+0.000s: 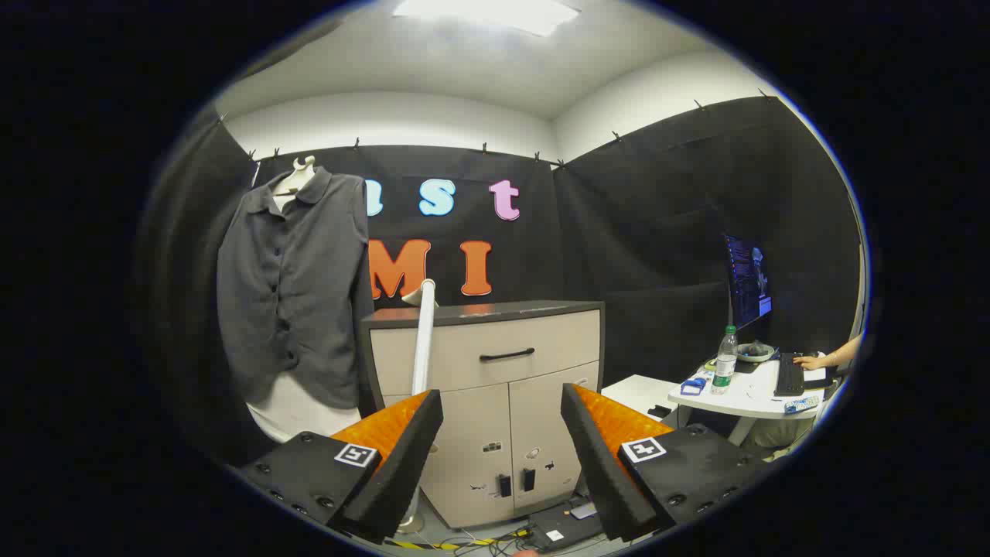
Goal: Iron the clothes twice with a garment steamer, once on the left side and once on the right side.
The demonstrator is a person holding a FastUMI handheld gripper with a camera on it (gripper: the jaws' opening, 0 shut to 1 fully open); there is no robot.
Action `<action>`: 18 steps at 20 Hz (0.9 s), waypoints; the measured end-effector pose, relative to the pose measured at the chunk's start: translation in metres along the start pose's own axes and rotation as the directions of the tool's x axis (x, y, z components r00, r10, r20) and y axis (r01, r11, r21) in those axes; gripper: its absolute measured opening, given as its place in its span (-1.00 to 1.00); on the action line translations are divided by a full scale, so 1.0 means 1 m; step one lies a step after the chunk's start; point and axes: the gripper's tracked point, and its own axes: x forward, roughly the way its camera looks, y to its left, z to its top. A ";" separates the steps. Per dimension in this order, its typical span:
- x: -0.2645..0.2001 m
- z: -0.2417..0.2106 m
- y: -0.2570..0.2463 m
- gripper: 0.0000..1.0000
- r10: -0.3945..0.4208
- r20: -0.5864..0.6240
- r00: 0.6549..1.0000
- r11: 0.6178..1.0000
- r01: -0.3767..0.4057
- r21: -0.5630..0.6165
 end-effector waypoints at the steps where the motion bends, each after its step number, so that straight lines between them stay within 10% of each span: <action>1: -0.003 0.010 0.010 0.98 0.006 0.008 1.000 1.000 -0.007 0.016; 18: 0.061 0.137 0.050 0.98 0.121 0.076 0.990 0.993 -0.122 0.001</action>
